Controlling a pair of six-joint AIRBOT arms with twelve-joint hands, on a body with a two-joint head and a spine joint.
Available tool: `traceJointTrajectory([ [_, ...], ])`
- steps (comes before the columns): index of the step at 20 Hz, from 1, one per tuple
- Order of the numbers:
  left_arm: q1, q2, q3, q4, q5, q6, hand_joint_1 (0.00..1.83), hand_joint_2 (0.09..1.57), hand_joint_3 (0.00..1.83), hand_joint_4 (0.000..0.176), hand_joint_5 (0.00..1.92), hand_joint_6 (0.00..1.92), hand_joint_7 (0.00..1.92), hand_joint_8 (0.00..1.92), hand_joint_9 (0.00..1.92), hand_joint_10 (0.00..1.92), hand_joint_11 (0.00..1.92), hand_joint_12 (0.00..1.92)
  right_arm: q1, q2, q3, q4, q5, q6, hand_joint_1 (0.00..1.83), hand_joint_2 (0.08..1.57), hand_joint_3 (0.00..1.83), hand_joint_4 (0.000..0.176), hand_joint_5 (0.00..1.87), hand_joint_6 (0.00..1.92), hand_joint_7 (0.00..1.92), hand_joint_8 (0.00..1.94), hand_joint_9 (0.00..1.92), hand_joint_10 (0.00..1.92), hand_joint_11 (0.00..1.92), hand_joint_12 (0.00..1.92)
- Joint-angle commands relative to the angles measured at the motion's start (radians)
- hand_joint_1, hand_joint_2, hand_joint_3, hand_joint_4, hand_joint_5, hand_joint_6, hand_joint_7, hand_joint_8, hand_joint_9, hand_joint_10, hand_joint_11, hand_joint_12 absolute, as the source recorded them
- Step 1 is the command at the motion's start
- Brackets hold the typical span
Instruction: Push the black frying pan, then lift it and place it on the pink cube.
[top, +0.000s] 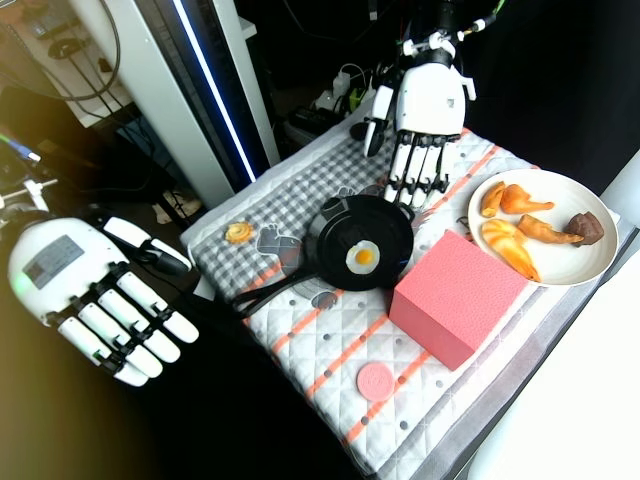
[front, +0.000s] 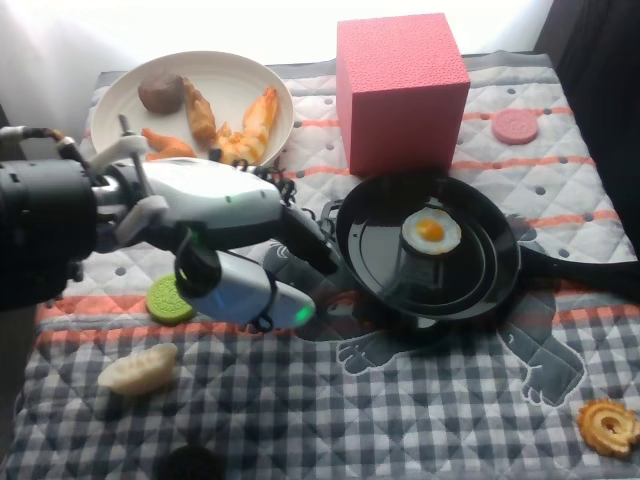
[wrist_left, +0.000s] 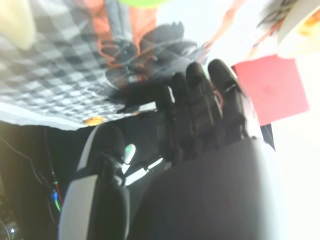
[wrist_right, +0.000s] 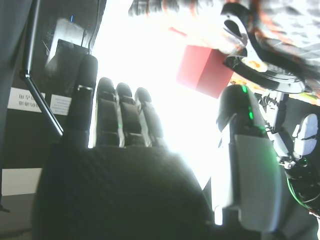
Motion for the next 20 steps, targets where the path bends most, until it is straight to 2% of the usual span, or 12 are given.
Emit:
traceJointTrajectory([
  [1,-0.015,-0.005,0.003,-0.003,-0.046,-0.002,0.43,1.28,0.00,0.028,0.56,0.02,0.55,0.01,0.47,0.02,0.00,1.01,0.007,0.003,0.006,0.017,0.119,0.001,0.42,1.15,0.00,0.000,0.00,0.00,0.00,0.00,0.00,0.00,0.00,1.05],
  [4,-0.016,-0.025,0.010,-0.001,-0.058,-0.002,0.47,1.26,0.00,0.016,0.55,0.01,0.55,0.01,0.48,0.02,0.00,1.01,0.007,0.002,0.006,0.017,0.119,0.001,0.40,1.15,0.00,0.000,0.00,0.00,0.00,0.00,0.01,0.00,0.00,1.16],
  [5,-0.017,-0.033,0.012,-0.001,-0.063,-0.002,0.53,1.24,0.00,0.015,0.55,0.01,0.54,0.00,0.49,0.02,0.00,1.03,0.007,0.001,0.006,0.017,0.119,0.001,0.39,1.14,0.00,0.020,0.00,0.00,0.00,0.00,0.00,0.00,0.00,1.17],
  [8,-0.022,-0.052,0.016,-0.001,-0.086,-0.002,0.43,1.26,0.00,0.012,0.53,0.00,0.49,0.00,0.46,0.00,0.00,0.99,0.007,-0.001,0.006,0.017,0.119,0.001,0.40,1.15,0.00,0.006,0.00,0.00,0.00,0.00,0.00,0.00,0.00,1.04],
  [9,-0.022,-0.061,0.019,-0.001,-0.095,-0.002,0.44,1.26,0.00,0.000,0.52,0.00,0.48,0.00,0.46,0.00,0.00,0.95,0.008,-0.001,0.006,0.017,0.120,0.001,0.40,1.16,0.00,0.004,0.00,0.00,0.00,0.00,0.02,0.01,0.00,1.15],
  [10,-0.022,-0.067,0.021,-0.001,-0.101,-0.002,0.43,1.26,0.00,0.000,0.48,0.00,0.46,0.00,0.45,0.00,0.00,0.94,0.009,-0.001,0.006,0.017,0.120,0.001,0.41,1.15,0.00,0.010,0.00,0.00,0.00,0.00,0.01,0.00,0.00,1.22],
  [11,-0.021,-0.073,0.023,-0.001,-0.106,-0.002,0.45,1.25,0.00,0.000,0.47,0.00,0.49,0.01,0.48,0.01,0.00,1.04,0.009,-0.001,0.006,0.017,0.120,0.001,0.41,1.16,0.00,0.011,0.00,0.00,0.00,0.00,0.01,0.00,0.00,1.23],
  [12,-0.022,-0.082,0.026,-0.001,-0.115,-0.002,0.45,1.25,0.00,0.000,0.47,0.00,0.49,0.01,0.48,0.01,0.00,1.06,0.009,-0.001,0.007,0.017,0.120,0.001,0.41,1.17,0.00,0.004,0.00,0.00,0.00,0.00,0.04,0.01,0.00,1.27],
  [13,-0.022,-0.088,0.028,-0.001,-0.118,-0.002,0.48,1.25,0.00,0.000,0.52,0.02,0.52,0.01,0.49,0.01,0.00,1.09,0.009,-0.001,0.007,0.017,0.120,0.001,0.40,1.16,0.00,0.013,0.00,0.00,0.00,0.00,0.01,0.01,0.00,1.23],
  [15,-0.022,-0.105,0.033,-0.001,-0.129,-0.003,0.47,1.26,0.00,0.001,0.58,0.04,0.53,0.01,0.50,0.01,0.00,1.04,0.009,-0.002,0.006,0.017,0.120,0.001,0.41,1.16,0.00,0.004,0.00,0.00,0.00,0.00,0.00,0.00,0.00,0.99],
  [19,-0.024,-0.139,0.042,-0.001,-0.156,-0.004,0.43,1.26,0.00,0.002,0.58,0.03,0.58,0.01,0.51,0.01,0.00,1.00,0.009,-0.005,0.007,0.017,0.120,0.001,0.39,1.17,0.00,0.000,0.00,0.00,0.00,0.00,0.00,0.00,0.00,0.79],
  [20,-0.026,-0.144,0.044,-0.001,-0.164,-0.005,0.37,1.29,0.01,0.004,0.59,0.02,0.61,0.02,0.56,0.03,0.00,1.22,0.009,-0.005,0.007,0.017,0.120,0.001,0.39,1.17,0.00,0.000,0.00,0.00,0.00,0.00,0.00,0.00,0.00,0.84],
])
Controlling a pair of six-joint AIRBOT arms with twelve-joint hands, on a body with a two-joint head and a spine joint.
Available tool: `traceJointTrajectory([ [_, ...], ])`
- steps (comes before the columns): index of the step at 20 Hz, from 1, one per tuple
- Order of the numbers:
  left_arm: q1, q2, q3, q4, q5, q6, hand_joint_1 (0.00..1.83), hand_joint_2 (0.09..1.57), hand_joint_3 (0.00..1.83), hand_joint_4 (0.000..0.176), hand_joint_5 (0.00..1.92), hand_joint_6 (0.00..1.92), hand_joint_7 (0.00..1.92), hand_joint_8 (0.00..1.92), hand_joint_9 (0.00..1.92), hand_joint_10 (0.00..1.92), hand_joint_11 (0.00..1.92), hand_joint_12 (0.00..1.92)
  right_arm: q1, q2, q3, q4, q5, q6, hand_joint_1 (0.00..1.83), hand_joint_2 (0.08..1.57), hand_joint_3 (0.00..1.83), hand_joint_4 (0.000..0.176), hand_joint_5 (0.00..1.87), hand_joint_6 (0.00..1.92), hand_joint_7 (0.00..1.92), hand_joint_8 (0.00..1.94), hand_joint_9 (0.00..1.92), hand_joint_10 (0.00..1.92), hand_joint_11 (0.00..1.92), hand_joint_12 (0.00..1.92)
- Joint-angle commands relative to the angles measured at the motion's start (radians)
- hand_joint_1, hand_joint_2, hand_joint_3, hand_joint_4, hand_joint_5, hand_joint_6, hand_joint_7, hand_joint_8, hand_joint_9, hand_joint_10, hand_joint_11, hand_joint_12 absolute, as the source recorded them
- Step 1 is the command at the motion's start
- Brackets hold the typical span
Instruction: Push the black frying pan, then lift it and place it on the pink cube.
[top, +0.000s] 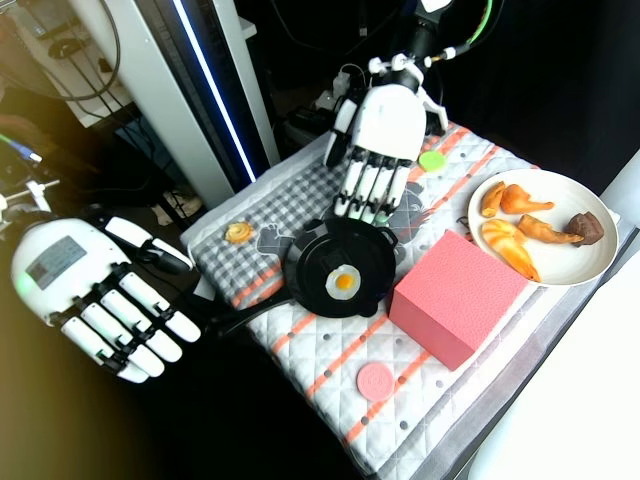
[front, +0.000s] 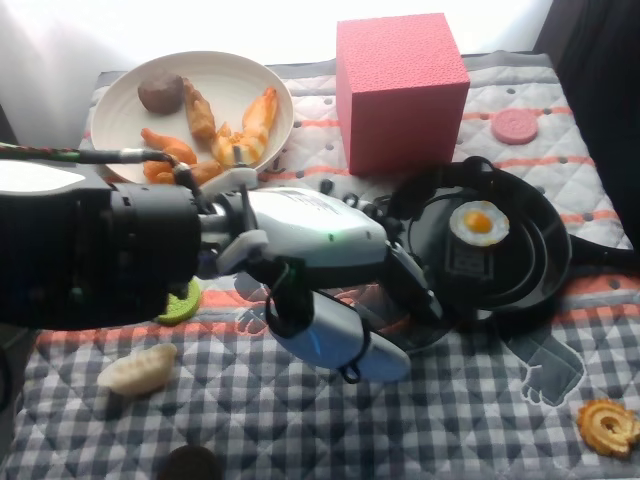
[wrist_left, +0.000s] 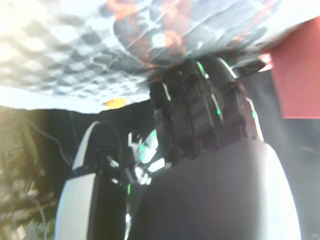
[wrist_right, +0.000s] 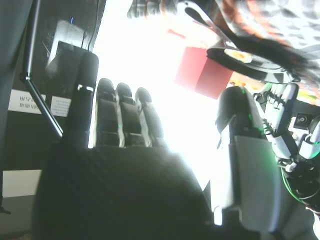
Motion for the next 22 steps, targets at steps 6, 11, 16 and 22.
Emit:
traceJointTrajectory([
  [6,-0.035,-0.023,0.012,-0.016,-0.079,-0.013,0.42,1.28,0.00,0.000,0.60,0.01,0.52,0.01,0.48,0.03,0.00,1.17,0.010,0.001,0.007,0.016,0.119,0.001,0.38,1.16,0.00,0.000,0.00,0.00,0.00,0.00,0.00,0.00,0.00,0.73],
  [11,-0.036,-0.055,0.027,-0.016,-0.093,-0.018,0.51,1.24,0.00,0.001,0.51,0.00,0.38,0.00,0.33,0.00,0.00,0.85,0.010,0.001,0.007,0.015,0.119,0.001,0.35,1.16,0.00,0.000,0.00,0.00,0.00,0.00,0.00,0.00,0.00,0.60],
  [16,-0.036,-0.054,0.029,-0.015,-0.132,-0.047,0.42,1.27,0.01,0.000,0.39,0.00,0.34,0.00,0.29,0.00,0.00,0.60,0.010,0.001,0.007,0.015,0.119,0.001,0.33,1.15,0.00,0.000,0.00,0.00,0.00,0.00,0.00,0.00,0.00,0.52],
  [22,-0.051,0.065,-0.015,-0.002,-0.126,-0.088,0.44,1.28,0.00,0.000,0.52,0.03,0.47,0.02,0.41,0.04,0.00,0.93,0.010,0.001,0.007,0.016,0.119,0.003,0.37,1.17,0.00,0.000,0.00,0.00,0.00,0.00,0.00,0.00,0.00,0.50],
])
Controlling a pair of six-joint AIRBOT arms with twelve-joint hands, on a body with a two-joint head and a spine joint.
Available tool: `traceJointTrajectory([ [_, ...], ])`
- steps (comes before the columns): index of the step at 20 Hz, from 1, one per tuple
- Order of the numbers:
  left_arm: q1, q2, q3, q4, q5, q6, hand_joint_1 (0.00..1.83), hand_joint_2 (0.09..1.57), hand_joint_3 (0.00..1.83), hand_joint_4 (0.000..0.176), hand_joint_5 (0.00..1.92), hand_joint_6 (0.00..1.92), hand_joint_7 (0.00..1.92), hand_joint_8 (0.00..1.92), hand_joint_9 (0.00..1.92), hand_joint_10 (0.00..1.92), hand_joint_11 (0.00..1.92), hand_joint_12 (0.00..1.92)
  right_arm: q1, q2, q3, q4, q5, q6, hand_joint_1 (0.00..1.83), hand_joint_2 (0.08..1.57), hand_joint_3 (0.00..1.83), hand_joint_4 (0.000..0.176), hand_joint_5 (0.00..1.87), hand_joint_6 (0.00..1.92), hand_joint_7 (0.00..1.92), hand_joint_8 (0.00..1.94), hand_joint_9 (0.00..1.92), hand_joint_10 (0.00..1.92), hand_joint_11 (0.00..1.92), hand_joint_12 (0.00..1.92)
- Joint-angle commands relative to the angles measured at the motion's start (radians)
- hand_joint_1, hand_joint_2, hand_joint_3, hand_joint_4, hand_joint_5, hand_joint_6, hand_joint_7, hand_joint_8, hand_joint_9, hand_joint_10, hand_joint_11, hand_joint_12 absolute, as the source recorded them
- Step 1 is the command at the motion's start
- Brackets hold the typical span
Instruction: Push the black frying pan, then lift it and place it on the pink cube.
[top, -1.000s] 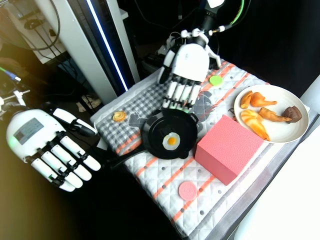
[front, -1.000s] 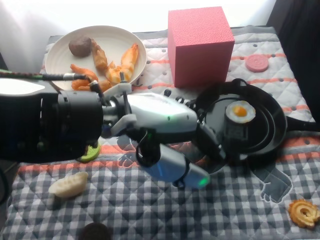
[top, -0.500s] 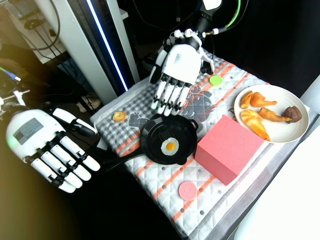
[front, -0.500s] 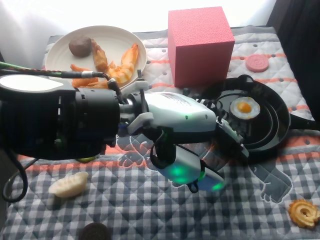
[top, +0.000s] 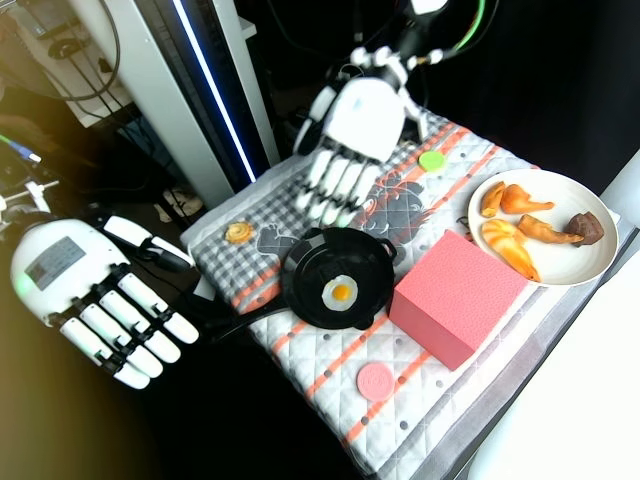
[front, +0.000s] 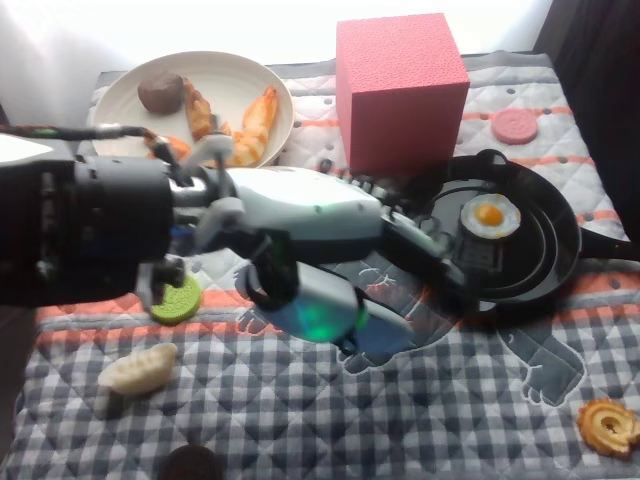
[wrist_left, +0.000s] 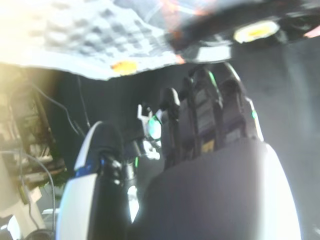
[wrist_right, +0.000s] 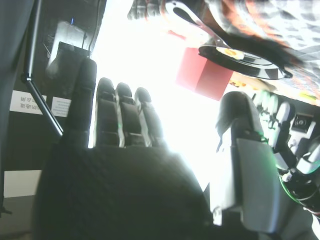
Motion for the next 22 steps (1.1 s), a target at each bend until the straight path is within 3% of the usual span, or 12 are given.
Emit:
traceJointTrajectory([
  [1,-0.018,0.007,-0.008,-0.011,-0.019,-0.006,0.43,1.29,0.00,0.000,0.55,0.03,0.52,0.03,0.46,0.06,0.00,0.99,0.010,0.001,0.007,0.014,0.119,0.003,0.36,1.17,0.00,0.000,0.00,0.00,0.00,0.00,0.00,0.00,0.00,0.58],
  [2,-0.018,0.011,-0.007,0.009,0.014,-0.006,0.52,1.27,0.00,0.000,0.63,0.06,0.57,0.03,0.48,0.05,0.00,0.95,0.010,0.001,0.007,0.014,0.119,0.003,0.36,1.17,0.00,0.000,0.00,0.00,0.00,0.00,0.00,0.00,0.00,0.72],
  [5,-0.020,0.005,0.011,0.060,0.093,-0.006,0.39,1.30,0.01,0.012,0.58,0.04,0.57,0.02,0.49,0.05,0.00,1.06,0.010,0.001,0.007,0.014,0.119,0.003,0.40,1.17,0.00,0.000,0.00,0.00,0.00,0.00,0.00,0.00,0.00,0.91],
  [7,-0.027,-0.023,0.033,0.105,0.155,-0.005,0.52,1.26,0.01,0.000,0.47,0.64,0.69,0.03,0.57,0.17,0.00,1.17,0.010,0.001,0.008,0.014,0.119,0.003,0.39,1.16,0.00,0.000,0.00,0.00,0.00,0.00,0.01,0.00,0.00,1.04],
  [10,-0.025,-0.050,0.052,0.127,0.196,-0.005,0.37,1.27,0.00,0.000,0.44,0.24,0.61,0.00,0.52,0.14,0.00,1.16,0.010,0.001,0.009,0.014,0.119,0.003,0.40,1.15,0.00,0.000,0.00,0.00,0.00,0.00,0.03,0.01,0.00,1.18],
  [12,-0.020,-0.066,0.061,0.151,0.220,-0.005,0.47,1.22,0.00,0.008,0.55,0.16,0.67,0.03,0.59,0.20,0.00,1.28,0.010,0.001,0.009,0.014,0.119,0.003,0.38,1.15,0.00,0.000,0.00,0.00,0.00,0.00,0.03,0.01,0.00,1.18],
  [15,-0.016,-0.086,0.077,0.149,0.229,-0.005,0.54,1.19,0.00,0.005,0.59,0.19,0.62,0.01,0.36,0.73,0.00,1.35,0.010,0.001,0.009,0.014,0.119,0.003,0.36,1.17,0.00,0.000,0.00,0.00,0.00,0.00,0.00,0.00,0.00,0.88],
  [17,-0.014,-0.098,0.083,0.143,0.225,-0.004,0.59,1.19,0.00,0.004,0.54,0.22,0.54,0.00,0.32,0.52,0.00,1.21,0.010,0.000,0.009,0.014,0.119,0.003,0.34,1.16,0.00,0.000,0.00,0.00,0.00,0.00,0.00,0.00,0.00,0.67],
  [19,-0.009,-0.114,0.087,0.135,0.208,-0.004,0.51,1.23,0.00,0.043,0.24,0.11,0.45,0.00,0.32,0.30,0.00,1.10,0.010,-0.001,0.010,0.015,0.119,0.003,0.34,1.17,0.00,0.000,0.00,0.00,0.00,0.00,0.00,0.00,0.00,0.58],
  [20,-0.007,-0.120,0.089,0.130,0.199,-0.004,0.52,1.22,0.00,0.037,0.18,0.04,0.41,0.00,0.33,0.21,0.00,1.02,0.010,-0.001,0.010,0.015,0.120,0.003,0.33,1.17,0.00,0.000,0.00,0.00,0.00,0.00,0.00,0.00,0.00,0.67],
  [21,-0.005,-0.126,0.090,0.124,0.191,-0.004,0.55,1.21,0.00,0.008,0.33,0.08,0.42,0.00,0.37,0.14,0.00,1.07,0.010,-0.001,0.010,0.015,0.120,0.003,0.33,1.16,0.00,0.000,0.00,0.00,0.00,0.00,0.00,0.00,0.00,0.69],
  [22,-0.004,-0.132,0.091,0.120,0.180,-0.004,0.55,1.19,0.00,0.005,0.39,0.09,0.42,0.00,0.41,0.10,0.00,1.09,0.010,-0.002,0.010,0.015,0.120,0.003,0.33,1.16,0.00,0.000,0.00,0.00,0.00,0.00,0.00,0.00,0.00,0.76],
])
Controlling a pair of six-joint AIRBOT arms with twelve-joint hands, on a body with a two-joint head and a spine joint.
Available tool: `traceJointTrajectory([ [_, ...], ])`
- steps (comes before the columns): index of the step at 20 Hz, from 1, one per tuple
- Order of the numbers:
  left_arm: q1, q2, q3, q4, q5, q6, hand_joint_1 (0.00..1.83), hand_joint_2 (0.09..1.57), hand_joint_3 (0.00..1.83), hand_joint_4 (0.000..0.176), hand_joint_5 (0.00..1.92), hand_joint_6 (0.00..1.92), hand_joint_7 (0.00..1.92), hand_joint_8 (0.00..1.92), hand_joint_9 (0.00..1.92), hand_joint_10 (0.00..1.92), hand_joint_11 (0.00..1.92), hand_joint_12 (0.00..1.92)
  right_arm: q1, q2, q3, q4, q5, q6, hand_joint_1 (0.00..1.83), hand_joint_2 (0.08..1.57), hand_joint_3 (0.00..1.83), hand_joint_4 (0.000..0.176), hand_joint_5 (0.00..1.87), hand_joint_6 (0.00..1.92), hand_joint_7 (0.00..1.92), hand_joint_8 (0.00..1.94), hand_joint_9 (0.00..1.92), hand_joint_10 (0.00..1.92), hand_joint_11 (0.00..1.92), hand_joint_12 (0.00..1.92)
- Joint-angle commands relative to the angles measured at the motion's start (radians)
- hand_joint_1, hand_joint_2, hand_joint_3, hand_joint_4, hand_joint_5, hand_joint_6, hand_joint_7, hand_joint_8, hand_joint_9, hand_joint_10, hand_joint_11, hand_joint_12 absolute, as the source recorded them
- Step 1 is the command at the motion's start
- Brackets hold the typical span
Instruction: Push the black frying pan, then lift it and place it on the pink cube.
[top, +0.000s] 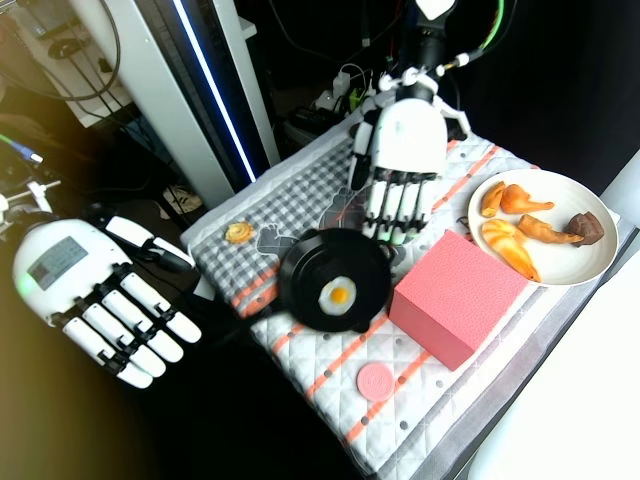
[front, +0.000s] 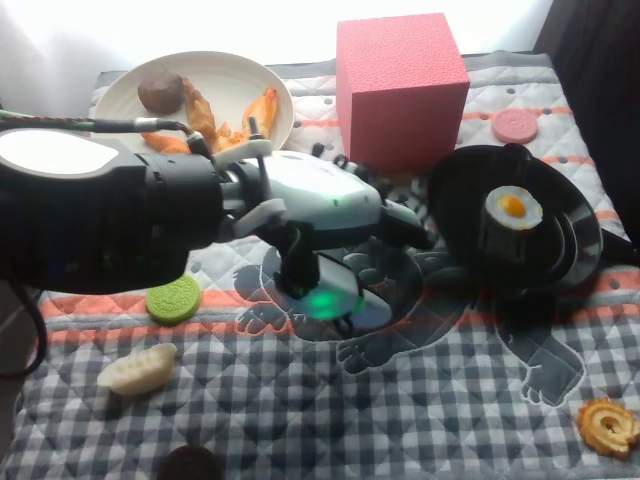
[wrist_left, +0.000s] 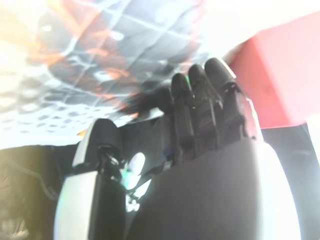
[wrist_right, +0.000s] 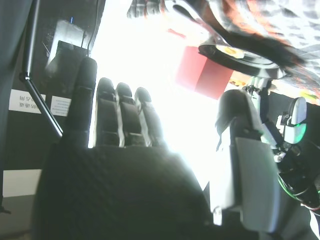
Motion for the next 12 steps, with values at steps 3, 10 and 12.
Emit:
traceJointTrajectory([
  [3,-0.005,-0.005,0.001,-0.033,-0.071,-0.004,0.57,1.21,0.01,0.017,0.49,0.04,0.40,0.00,0.41,0.01,0.00,0.94,0.010,-0.001,0.007,0.013,0.118,0.002,0.30,1.17,0.00,0.000,0.00,0.00,0.00,0.00,0.00,0.00,0.00,0.67],
  [10,-0.003,-0.020,0.000,-0.054,-0.116,-0.004,0.53,1.23,0.00,0.000,0.42,0.01,0.39,0.01,0.38,0.01,0.00,1.11,0.010,-0.002,0.008,0.013,0.118,0.002,0.33,1.16,0.00,0.000,0.00,0.00,0.00,0.00,0.00,0.00,0.00,0.52],
  [12,-0.003,-0.028,0.001,-0.062,-0.131,-0.004,0.56,1.23,0.00,0.012,0.48,0.03,0.39,0.00,0.36,0.00,0.00,1.00,0.010,-0.002,0.009,0.013,0.118,0.002,0.33,1.17,0.00,0.000,0.00,0.00,0.00,0.00,0.00,0.00,0.00,0.56],
])
